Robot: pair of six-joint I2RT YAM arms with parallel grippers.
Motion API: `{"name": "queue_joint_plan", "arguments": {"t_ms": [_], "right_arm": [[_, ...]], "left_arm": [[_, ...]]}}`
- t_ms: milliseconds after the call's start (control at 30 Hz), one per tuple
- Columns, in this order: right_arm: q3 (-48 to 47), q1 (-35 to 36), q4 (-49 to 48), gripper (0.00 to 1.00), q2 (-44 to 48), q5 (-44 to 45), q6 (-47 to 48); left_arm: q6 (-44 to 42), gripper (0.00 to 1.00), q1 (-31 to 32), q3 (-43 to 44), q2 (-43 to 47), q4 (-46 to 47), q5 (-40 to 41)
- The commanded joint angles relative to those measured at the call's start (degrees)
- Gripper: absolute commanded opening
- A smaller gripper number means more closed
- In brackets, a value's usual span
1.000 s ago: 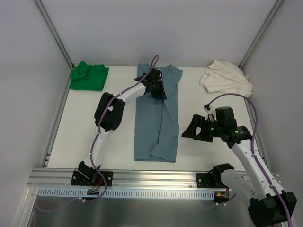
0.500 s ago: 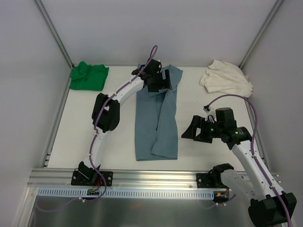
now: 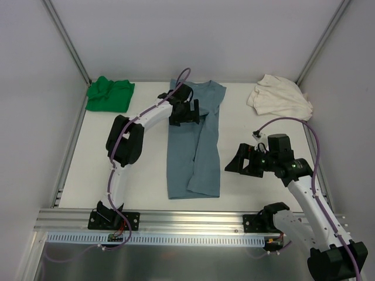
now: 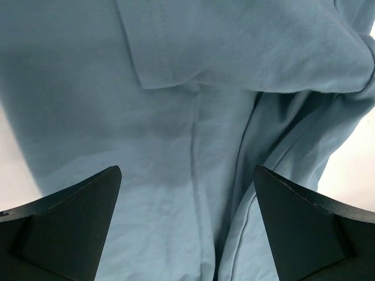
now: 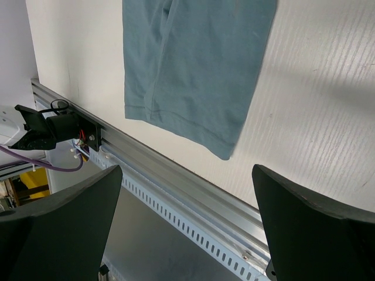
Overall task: Fold and stack the t-shirts
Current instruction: Rotate the tshirt 90 degrees
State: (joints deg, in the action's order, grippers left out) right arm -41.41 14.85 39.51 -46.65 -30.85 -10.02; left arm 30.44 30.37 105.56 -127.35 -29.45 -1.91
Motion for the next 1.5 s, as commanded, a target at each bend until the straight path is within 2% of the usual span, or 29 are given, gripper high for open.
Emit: {"name": "queue_joint_plan", "arguments": {"t_ms": [0, 267, 467, 1100, 1467], "right_arm": [[-0.3, -0.4, 1.0, 1.0, 1.7, -0.4, 0.0], [-0.8, -0.3, 3.9, 1.0, 3.1, 0.9, 1.1], [-1.4, -0.4, 5.1, 1.0, 2.3, 1.4, 2.1], [-0.5, -0.4, 3.1, 1.0, -2.2, 2.1, 3.1], [-0.3, -0.5, 2.3, 0.99, -3.7, 2.2, 3.0]], "left_arm": [[-1.1, 0.99, -1.2, -3.2, 5.5, 3.7, 2.2], [3.6, 0.99, -2.4, -9.0, 6.3, 14.5, -2.6], [9.5, 0.95, -5.3, -14.4, 5.5, 28.6, -12.0], [11.0, 0.9, -7.9, -5.7, -2.6, 28.0, -16.1], [10.6, 0.89, -8.7, -5.7, -4.0, 25.5, -16.2]]}}
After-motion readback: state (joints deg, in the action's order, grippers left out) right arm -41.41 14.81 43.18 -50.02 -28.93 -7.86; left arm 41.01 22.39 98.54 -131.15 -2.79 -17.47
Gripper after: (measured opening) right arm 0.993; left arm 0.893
